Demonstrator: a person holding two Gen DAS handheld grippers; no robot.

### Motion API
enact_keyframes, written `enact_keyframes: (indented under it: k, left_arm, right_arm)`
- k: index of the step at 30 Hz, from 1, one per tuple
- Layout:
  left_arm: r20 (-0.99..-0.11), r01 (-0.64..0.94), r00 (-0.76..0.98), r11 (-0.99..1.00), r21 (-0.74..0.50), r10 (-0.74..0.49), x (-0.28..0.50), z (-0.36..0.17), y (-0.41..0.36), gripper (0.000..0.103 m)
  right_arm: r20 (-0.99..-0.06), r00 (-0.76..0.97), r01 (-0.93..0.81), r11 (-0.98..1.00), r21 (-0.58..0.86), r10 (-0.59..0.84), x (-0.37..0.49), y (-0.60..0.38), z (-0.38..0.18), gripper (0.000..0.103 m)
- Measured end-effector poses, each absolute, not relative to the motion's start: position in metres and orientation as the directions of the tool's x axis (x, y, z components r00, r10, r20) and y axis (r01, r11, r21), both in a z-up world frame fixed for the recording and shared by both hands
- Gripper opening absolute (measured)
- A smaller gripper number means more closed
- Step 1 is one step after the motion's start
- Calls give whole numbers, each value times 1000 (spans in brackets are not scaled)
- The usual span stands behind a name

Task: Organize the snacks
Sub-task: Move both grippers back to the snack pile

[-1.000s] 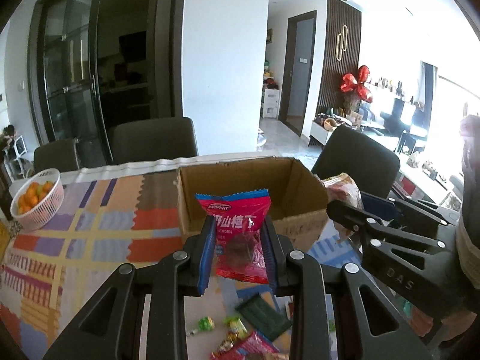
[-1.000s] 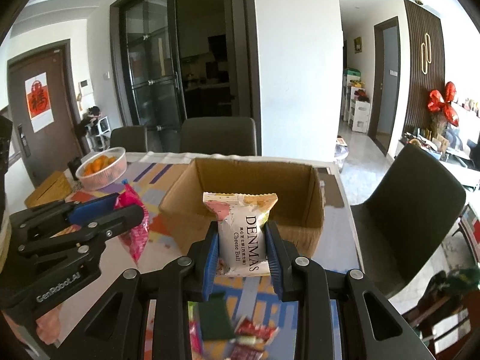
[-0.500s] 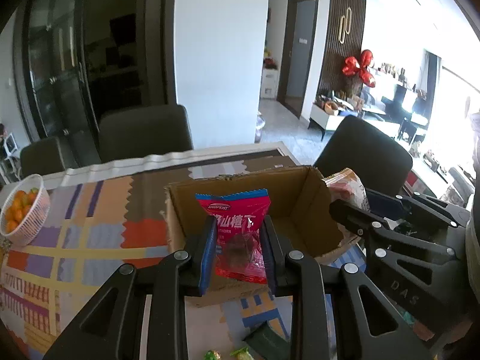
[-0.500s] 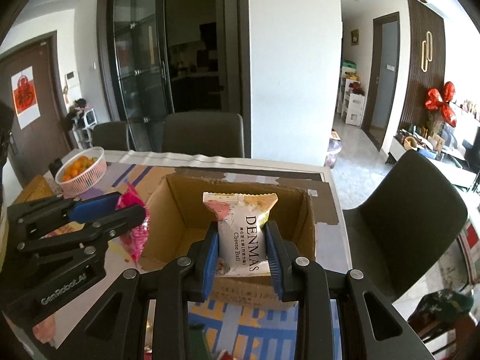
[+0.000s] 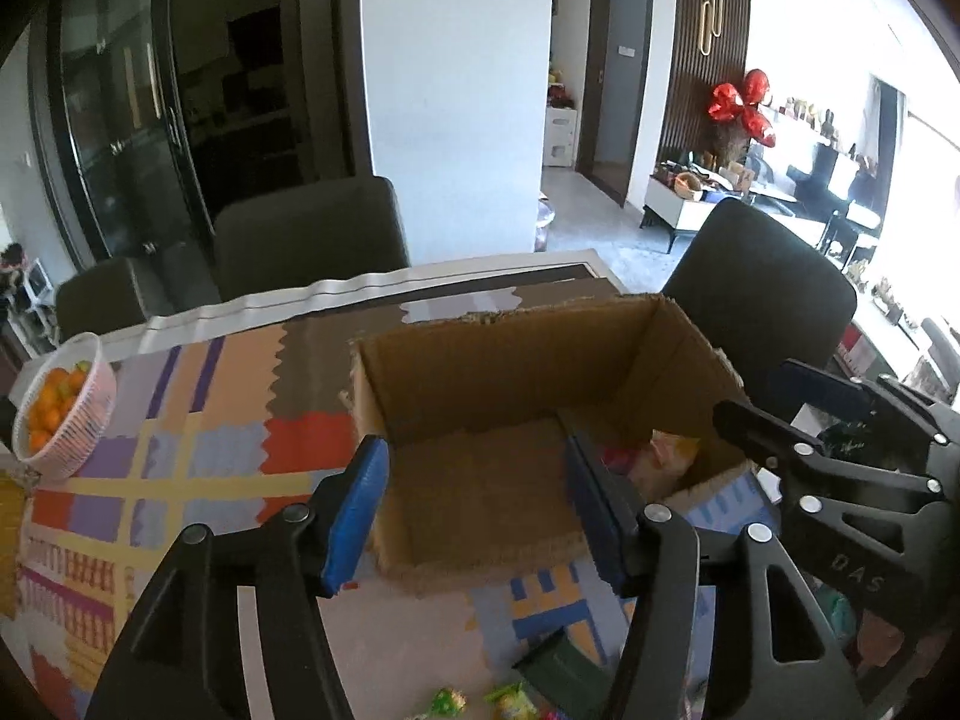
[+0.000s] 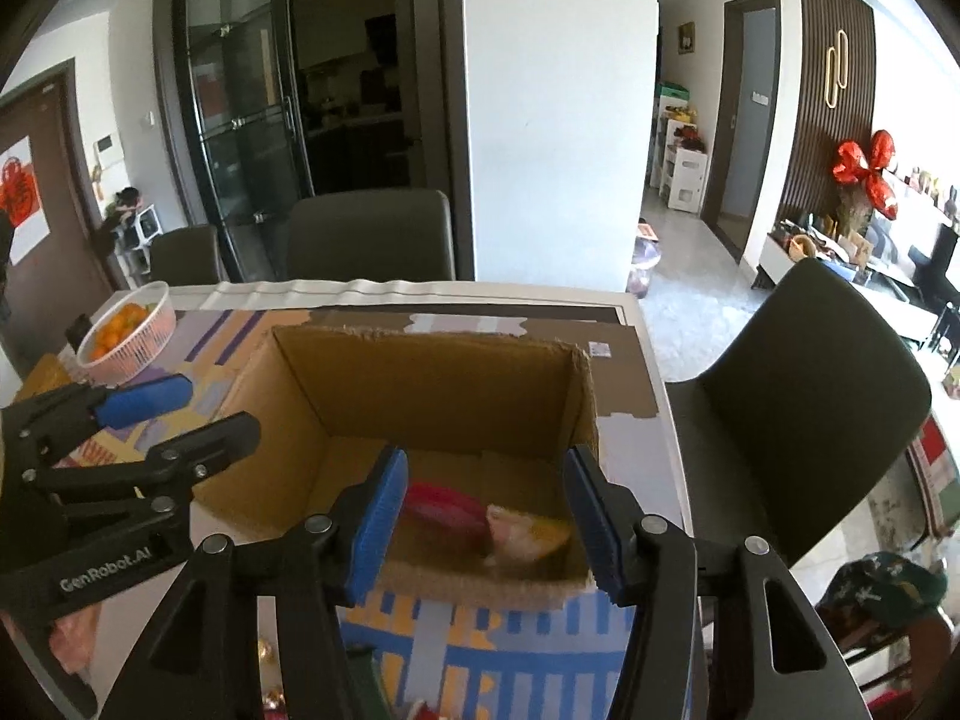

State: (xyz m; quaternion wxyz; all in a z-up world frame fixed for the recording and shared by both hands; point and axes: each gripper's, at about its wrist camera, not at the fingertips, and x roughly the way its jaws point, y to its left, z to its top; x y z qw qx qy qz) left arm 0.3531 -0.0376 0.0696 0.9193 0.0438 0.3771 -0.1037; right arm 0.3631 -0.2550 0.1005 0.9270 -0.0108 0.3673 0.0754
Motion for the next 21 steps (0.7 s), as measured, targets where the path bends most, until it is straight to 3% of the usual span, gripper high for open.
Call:
enact_keyframes:
  k: [8, 21]
  left_arm:
    - [-642, 218, 758, 973, 81, -116, 301, 83, -38, 67]
    - [-605, 272, 778, 959, 82, -169, 221, 82, -49, 75]
  right_arm:
    - [-631, 756, -189, 981, 39, 171, 313, -255, 110, 63]
    - [-588, 781, -228, 973, 47, 211, 237, -269, 112, 70]
